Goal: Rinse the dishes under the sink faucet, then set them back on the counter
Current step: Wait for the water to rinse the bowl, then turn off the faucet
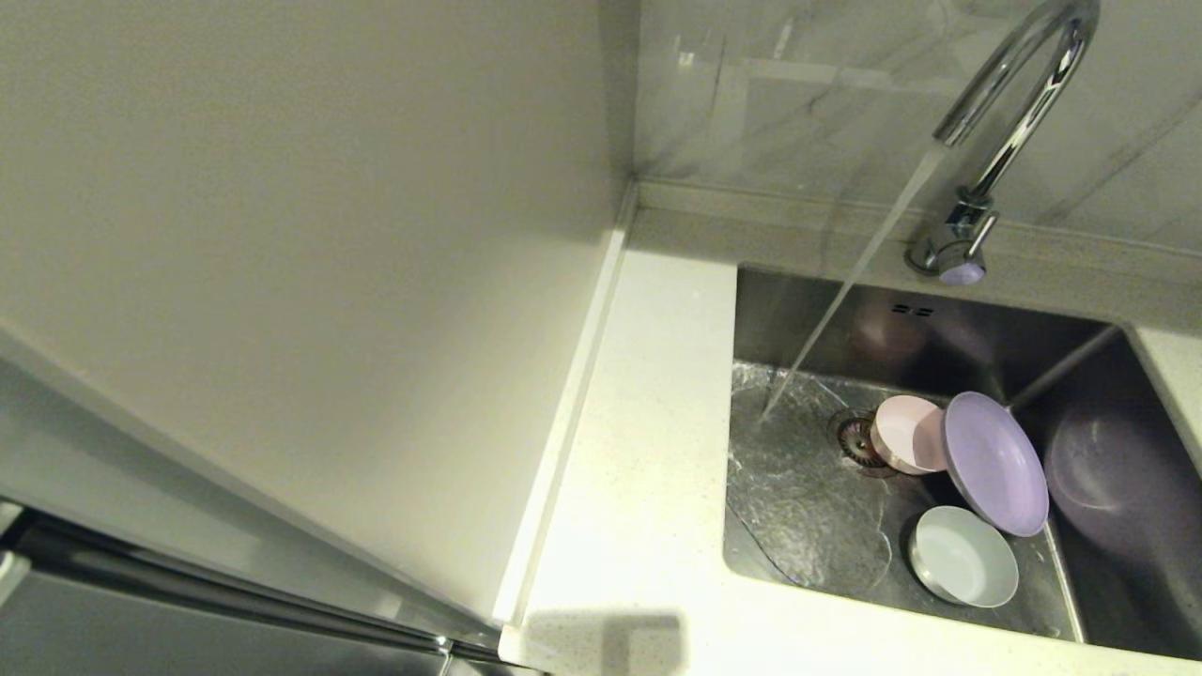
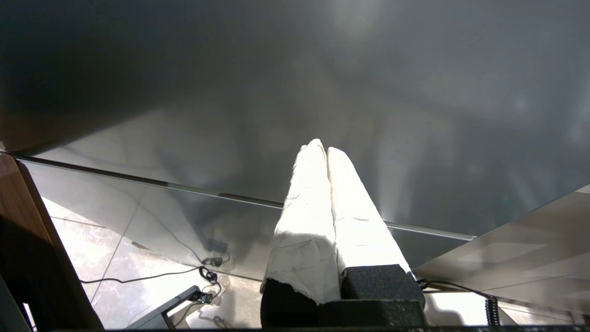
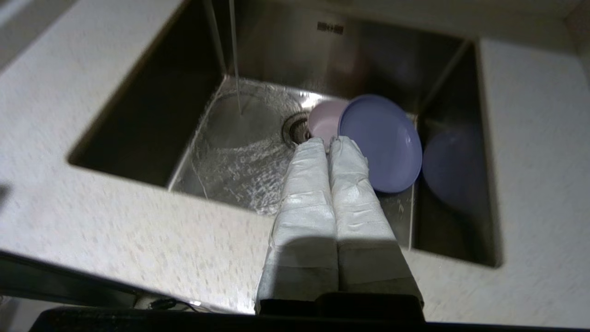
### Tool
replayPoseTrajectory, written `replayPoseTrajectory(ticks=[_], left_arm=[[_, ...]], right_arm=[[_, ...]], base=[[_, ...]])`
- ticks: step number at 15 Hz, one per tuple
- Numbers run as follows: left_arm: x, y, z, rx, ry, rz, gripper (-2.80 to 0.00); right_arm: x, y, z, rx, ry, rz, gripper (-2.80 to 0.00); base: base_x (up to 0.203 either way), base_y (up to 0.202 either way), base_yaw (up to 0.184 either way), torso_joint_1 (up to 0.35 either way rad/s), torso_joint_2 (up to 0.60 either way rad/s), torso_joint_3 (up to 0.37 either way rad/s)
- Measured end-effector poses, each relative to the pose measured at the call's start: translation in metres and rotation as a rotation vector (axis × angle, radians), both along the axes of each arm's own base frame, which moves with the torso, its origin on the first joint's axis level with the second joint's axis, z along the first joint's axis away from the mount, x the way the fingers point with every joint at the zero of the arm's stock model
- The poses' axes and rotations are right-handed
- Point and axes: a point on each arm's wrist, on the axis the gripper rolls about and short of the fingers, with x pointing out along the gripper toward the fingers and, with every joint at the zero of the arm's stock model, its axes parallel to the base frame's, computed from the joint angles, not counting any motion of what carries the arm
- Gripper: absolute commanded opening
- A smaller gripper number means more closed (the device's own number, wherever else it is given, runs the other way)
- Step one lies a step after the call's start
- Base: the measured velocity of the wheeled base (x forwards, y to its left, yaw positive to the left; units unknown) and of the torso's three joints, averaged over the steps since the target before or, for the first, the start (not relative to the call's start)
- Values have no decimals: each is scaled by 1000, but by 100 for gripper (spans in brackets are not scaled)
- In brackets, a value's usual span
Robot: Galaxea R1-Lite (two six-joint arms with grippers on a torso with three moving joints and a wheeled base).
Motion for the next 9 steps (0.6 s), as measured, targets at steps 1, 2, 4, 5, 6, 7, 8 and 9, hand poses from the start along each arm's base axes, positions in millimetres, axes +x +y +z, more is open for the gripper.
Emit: replayPoseTrajectory(ticks=[1, 2, 4, 5, 6, 7, 8, 9], left_arm=[[0, 0, 0, 0, 0, 0, -280], [0, 0, 0, 0, 1, 0, -280], [0, 0, 0, 0, 0, 0, -280], [0, 0, 0, 0, 0, 0, -280], [0, 0, 0, 0, 0, 0, -280], [0, 0, 0, 0, 0, 0, -280], [0, 0, 0, 0, 0, 0, -280], [0, 0, 0, 0, 0, 0, -280]], right_arm=[[3, 0, 27, -1, 22, -4, -280], [7, 0, 59, -1, 37, -8, -280], [28, 0, 125, 8, 102, -10, -280], [47, 0, 153, 25, 159, -3, -280], [68, 0, 174, 48, 218, 14, -280], [95, 0, 188, 81, 300, 43, -280], [124, 3, 197, 122, 381, 78, -280], [156, 7, 199, 168, 465, 112, -280]], base=[[0, 0, 0, 0, 0, 0], [0, 0, 0, 0, 0, 0], [0, 0, 0, 0, 0, 0], [0, 0, 0, 0, 0, 0], [0, 0, 0, 0, 0, 0], [0, 0, 0, 0, 0, 0], [0, 0, 0, 0, 0, 0], [0, 0, 0, 0, 0, 0]])
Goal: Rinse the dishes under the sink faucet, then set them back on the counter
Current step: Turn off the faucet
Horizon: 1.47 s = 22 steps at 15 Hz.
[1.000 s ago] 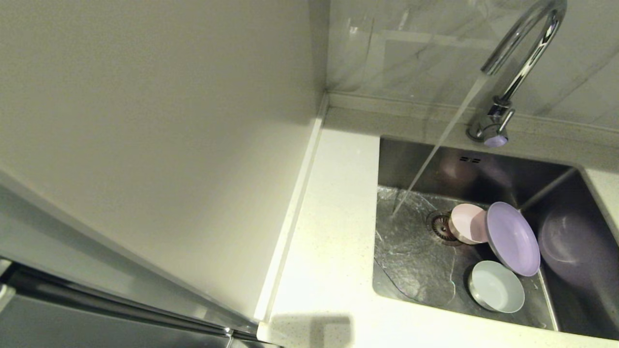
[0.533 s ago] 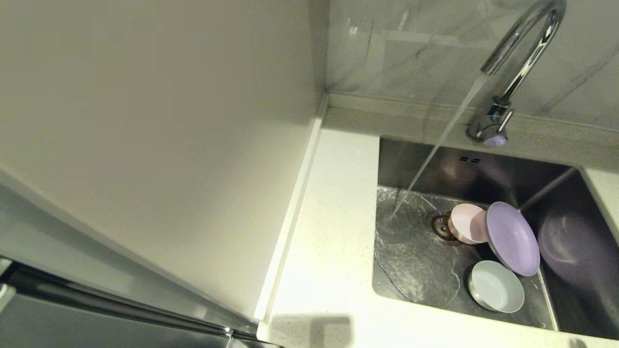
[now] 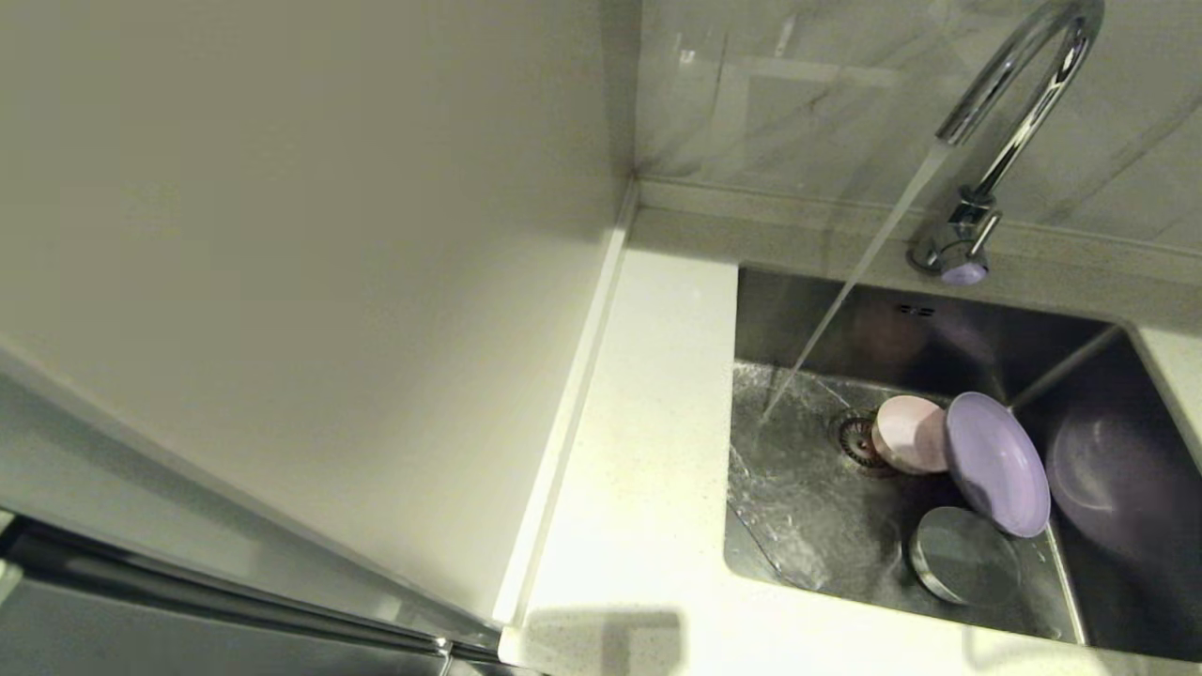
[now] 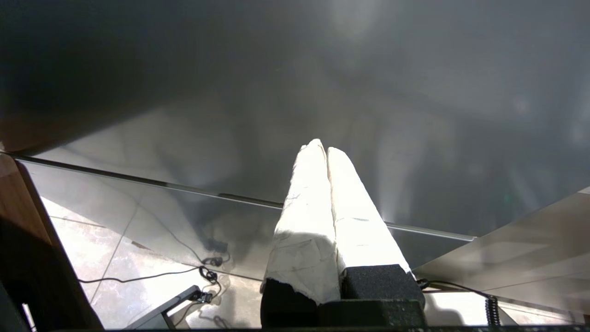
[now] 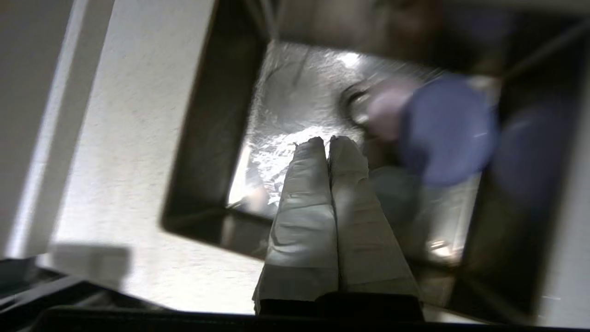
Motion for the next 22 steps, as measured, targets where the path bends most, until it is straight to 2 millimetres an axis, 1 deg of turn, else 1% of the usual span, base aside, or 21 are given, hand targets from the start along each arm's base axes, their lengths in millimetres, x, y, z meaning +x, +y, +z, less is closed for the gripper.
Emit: replayPoseTrajectory(ticks=[1, 2, 4, 6, 7, 8, 9, 11, 15, 16, 19, 22], left_arm=[[0, 0, 0, 0, 0, 0, -280], [0, 0, 0, 1, 0, 0, -280], [0, 0, 0, 0, 0, 0, -280], [0, 0, 0, 0, 0, 0, -280], [0, 0, 0, 0, 0, 0, -280], [0, 0, 0, 0, 0, 0, -280], [0, 0, 0, 0, 0, 0, -280], [0, 0, 0, 0, 0, 0, -280], [0, 0, 0, 0, 0, 0, -280], [0, 0, 0, 1, 0, 0, -280], [0, 0, 0, 0, 0, 0, -280], [0, 0, 0, 0, 0, 0, -280]], right_arm=[[32, 7, -2, 48, 69, 24, -280], [64, 18, -8, 94, 132, 38, -280], [119, 39, -24, 167, 221, 13, -280], [161, 57, -37, 234, 255, -72, -280], [177, 62, -41, 264, 256, -131, -280], [188, 65, -46, 291, 254, -197, -280], [196, 63, -50, 312, 255, -256, -280], [199, 52, -52, 324, 256, -305, -280], [187, 12, -52, 316, 251, -414, -280], [184, 6, -54, 318, 255, -438, -280], [186, -4, -63, 376, 283, -499, -280], [199, -16, -73, 487, 319, -523, -280]], base=[[0, 0, 0, 0, 0, 0], [0, 0, 0, 0, 0, 0], [0, 0, 0, 0, 0, 0], [0, 0, 0, 0, 0, 0], [0, 0, 0, 0, 0, 0], [0, 0, 0, 0, 0, 0], [0, 0, 0, 0, 0, 0], [0, 0, 0, 0, 0, 0], [0, 0, 0, 0, 0, 0], [0, 0, 0, 0, 0, 0], [0, 0, 0, 0, 0, 0], [0, 0, 0, 0, 0, 0]])
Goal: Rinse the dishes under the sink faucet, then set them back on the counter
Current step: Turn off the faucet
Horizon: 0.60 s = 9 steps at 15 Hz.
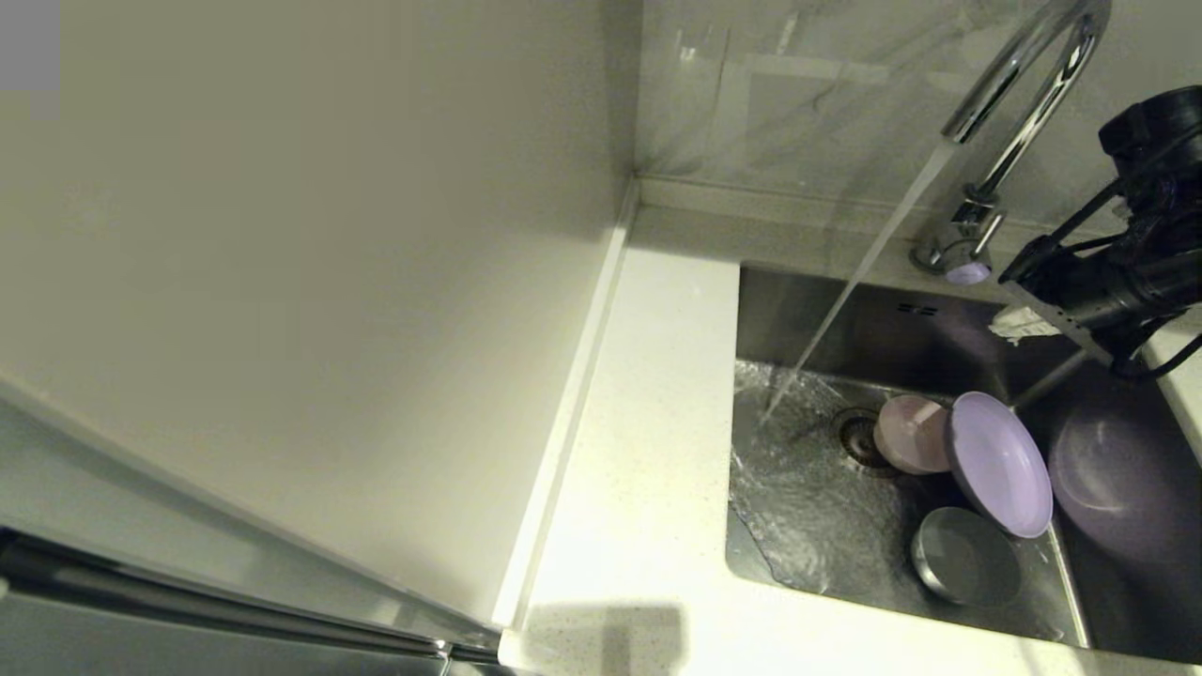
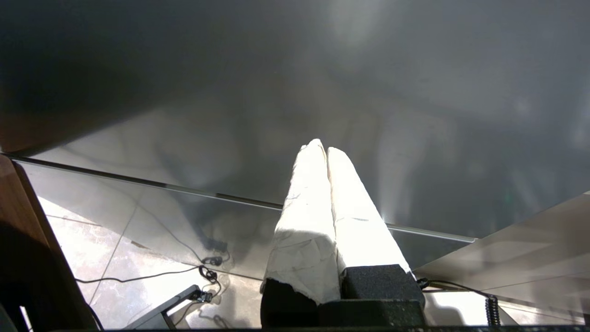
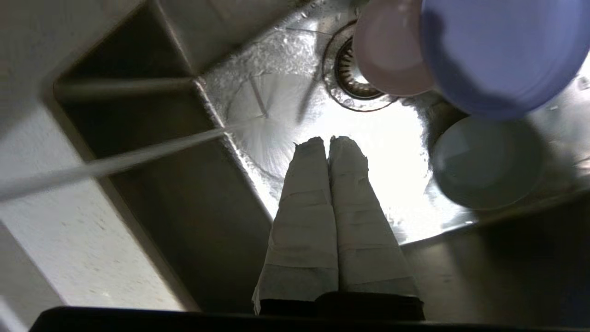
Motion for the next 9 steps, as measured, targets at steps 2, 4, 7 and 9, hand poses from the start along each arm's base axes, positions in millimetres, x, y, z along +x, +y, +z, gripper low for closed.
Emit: replayPoseTrajectory(ticks=[2, 4, 7, 9], left_arm=[[0, 0, 0, 0, 0, 0, -280], [0, 0, 0, 0, 0, 0, -280], [0, 0, 0, 0, 0, 0, -280], [0, 0, 0, 0, 0, 0, -280]], right_arm=[[11, -21, -3, 50, -9, -53, -280], [19, -47, -3, 75, -34, -107, -280], [25, -81, -7, 151, -51, -119, -280], [27, -88, -14, 235, -33, -92, -280]], base=[[0, 0, 0, 0, 0, 0], [0, 0, 0, 0, 0, 0], [0, 0, 0, 0, 0, 0], [0, 0, 0, 0, 0, 0]])
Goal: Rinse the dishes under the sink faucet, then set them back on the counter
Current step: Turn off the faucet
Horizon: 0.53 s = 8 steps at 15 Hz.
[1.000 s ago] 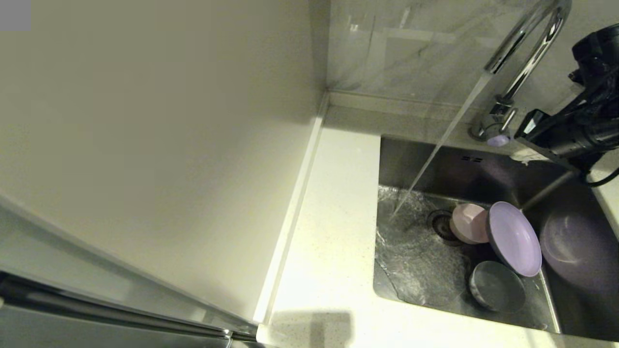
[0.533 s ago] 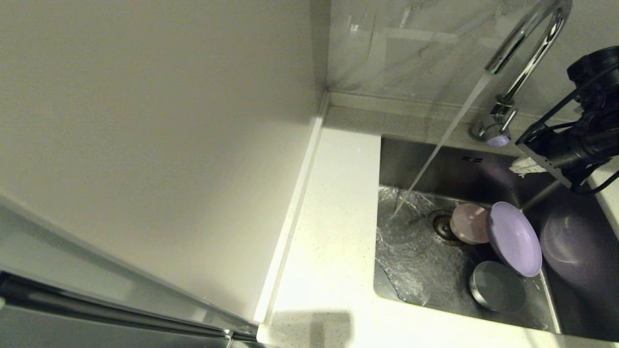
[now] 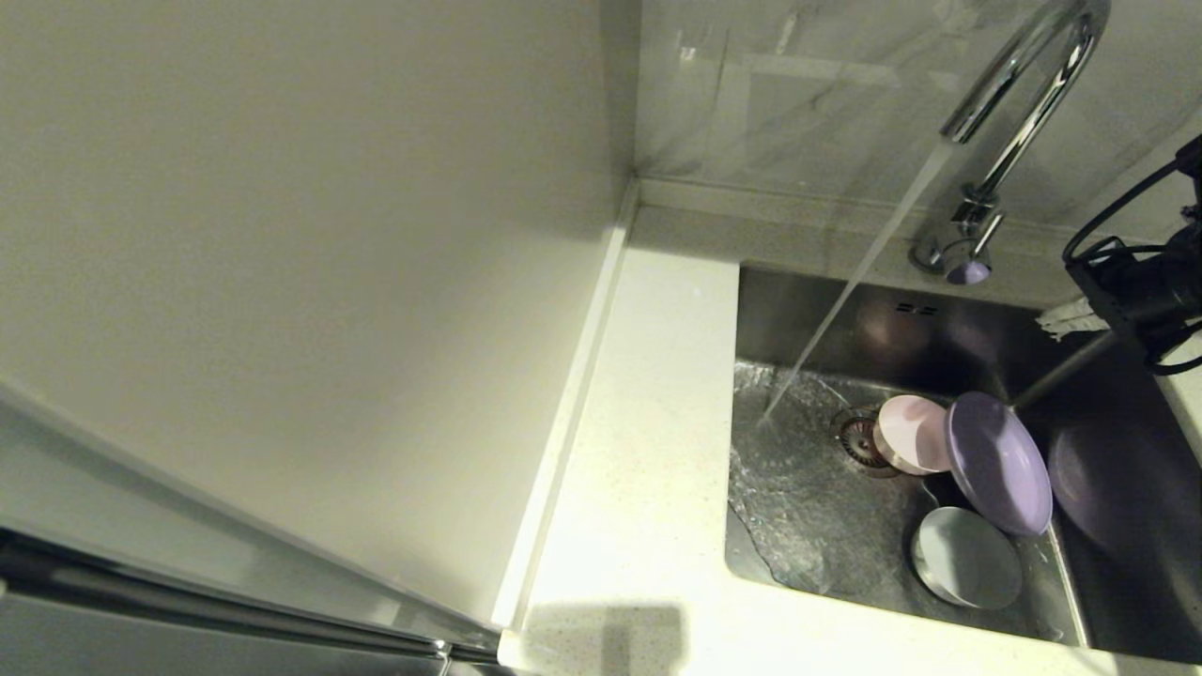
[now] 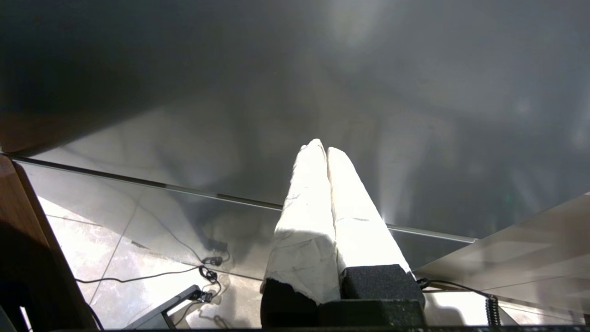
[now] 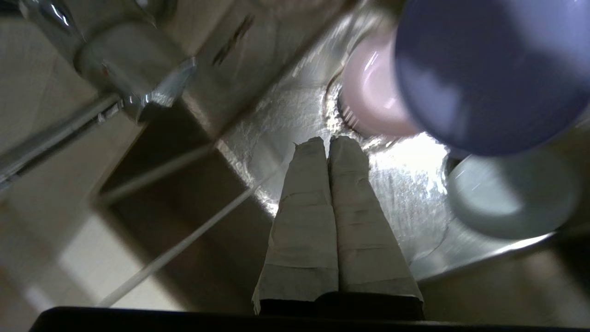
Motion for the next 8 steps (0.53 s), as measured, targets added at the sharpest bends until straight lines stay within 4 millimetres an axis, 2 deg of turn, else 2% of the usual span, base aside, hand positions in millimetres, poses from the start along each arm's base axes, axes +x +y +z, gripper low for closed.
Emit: replayPoseTrajectory(ticks=[5, 8], left_arm=[[0, 0, 0, 0, 0, 0, -280], [0, 0, 0, 0, 0, 0, -280]], right_arm=[[2, 2, -8, 215, 10, 167, -280], [9, 1, -2, 327, -29, 178, -280]], base=[[0, 0, 0, 0, 0, 0], [0, 0, 0, 0, 0, 0]])
